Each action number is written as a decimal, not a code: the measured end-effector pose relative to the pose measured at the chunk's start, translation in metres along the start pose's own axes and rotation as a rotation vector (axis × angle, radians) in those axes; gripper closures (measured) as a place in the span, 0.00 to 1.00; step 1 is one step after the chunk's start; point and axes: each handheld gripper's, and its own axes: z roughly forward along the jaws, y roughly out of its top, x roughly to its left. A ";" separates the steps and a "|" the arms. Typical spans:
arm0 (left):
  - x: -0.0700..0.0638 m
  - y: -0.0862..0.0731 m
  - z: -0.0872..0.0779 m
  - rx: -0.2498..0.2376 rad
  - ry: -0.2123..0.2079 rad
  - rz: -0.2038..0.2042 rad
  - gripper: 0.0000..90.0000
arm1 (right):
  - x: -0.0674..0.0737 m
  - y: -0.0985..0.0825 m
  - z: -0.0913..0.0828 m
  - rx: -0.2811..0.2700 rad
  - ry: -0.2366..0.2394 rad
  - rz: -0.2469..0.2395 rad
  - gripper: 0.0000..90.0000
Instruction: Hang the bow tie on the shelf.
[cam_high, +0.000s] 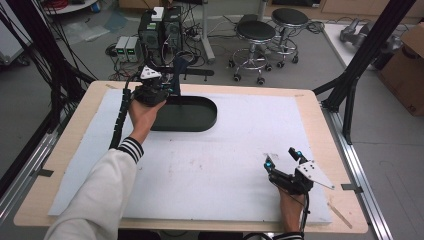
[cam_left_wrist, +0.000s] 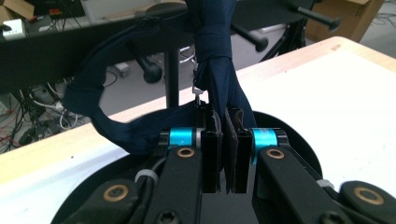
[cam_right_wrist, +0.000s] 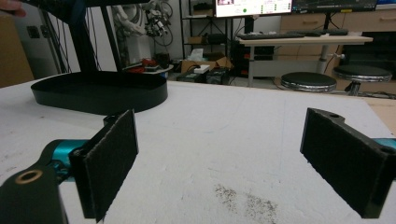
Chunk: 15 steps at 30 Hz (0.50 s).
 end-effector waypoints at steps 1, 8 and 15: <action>0.000 -0.002 0.001 -0.001 0.000 -0.005 0.96 | 0.000 0.000 0.000 0.000 0.000 0.001 0.11; 0.006 -0.021 0.005 0.026 0.007 -0.050 0.96 | 0.000 0.000 0.000 0.000 0.000 0.000 0.11; 0.009 -0.028 0.010 0.057 0.004 -0.067 0.95 | 0.000 0.000 0.000 0.001 -0.001 0.001 0.11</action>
